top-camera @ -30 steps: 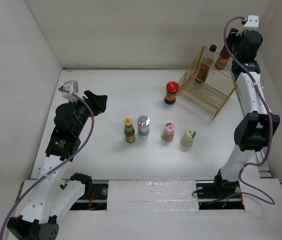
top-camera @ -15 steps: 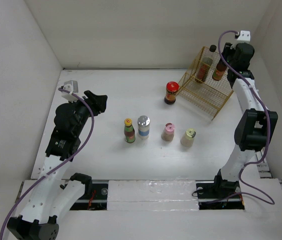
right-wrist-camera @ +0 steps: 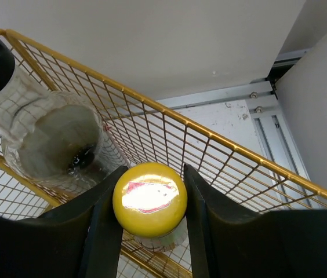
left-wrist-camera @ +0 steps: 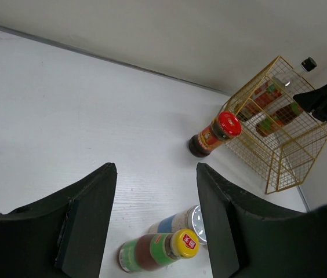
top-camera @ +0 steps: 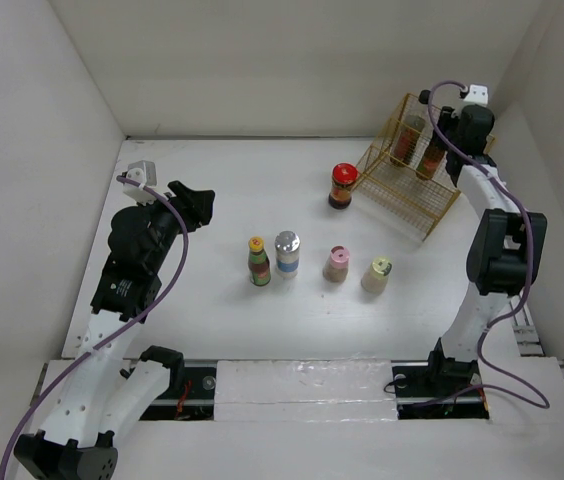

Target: Organize the condiment bottles

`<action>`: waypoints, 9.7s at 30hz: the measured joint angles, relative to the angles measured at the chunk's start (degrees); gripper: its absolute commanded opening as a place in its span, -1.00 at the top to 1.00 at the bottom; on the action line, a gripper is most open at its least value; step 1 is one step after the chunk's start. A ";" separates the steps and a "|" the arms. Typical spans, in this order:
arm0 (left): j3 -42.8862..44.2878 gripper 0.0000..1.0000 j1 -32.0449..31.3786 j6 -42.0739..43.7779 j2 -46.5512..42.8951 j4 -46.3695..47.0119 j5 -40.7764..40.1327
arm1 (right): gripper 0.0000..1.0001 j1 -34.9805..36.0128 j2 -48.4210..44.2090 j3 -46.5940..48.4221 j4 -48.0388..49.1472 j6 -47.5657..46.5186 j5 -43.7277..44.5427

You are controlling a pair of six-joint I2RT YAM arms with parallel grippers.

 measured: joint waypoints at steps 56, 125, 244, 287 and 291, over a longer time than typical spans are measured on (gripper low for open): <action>-0.02 -0.18 0.00 -0.02 1.05 -0.02 0.42 | -0.88 52.89 -13.49 -20.81 -0.52 -14.32 -36.68; -0.83 -0.18 0.00 -0.02 -0.68 0.04 1.55 | 0.83 -2.93 -11.61 12.20 -12.81 -1.53 10.75; -0.83 -0.20 0.00 -0.04 0.42 0.07 2.58 | 0.09 28.11 -13.64 -10.32 0.59 7.08 -1.40; -0.83 -0.20 0.00 -0.04 0.09 0.04 2.58 | 0.14 11.04 -6.71 -3.54 3.63 1.55 2.91; -0.83 -0.20 0.00 -0.04 0.07 0.07 2.56 | 0.11 11.89 -5.70 -4.81 5.42 1.42 3.39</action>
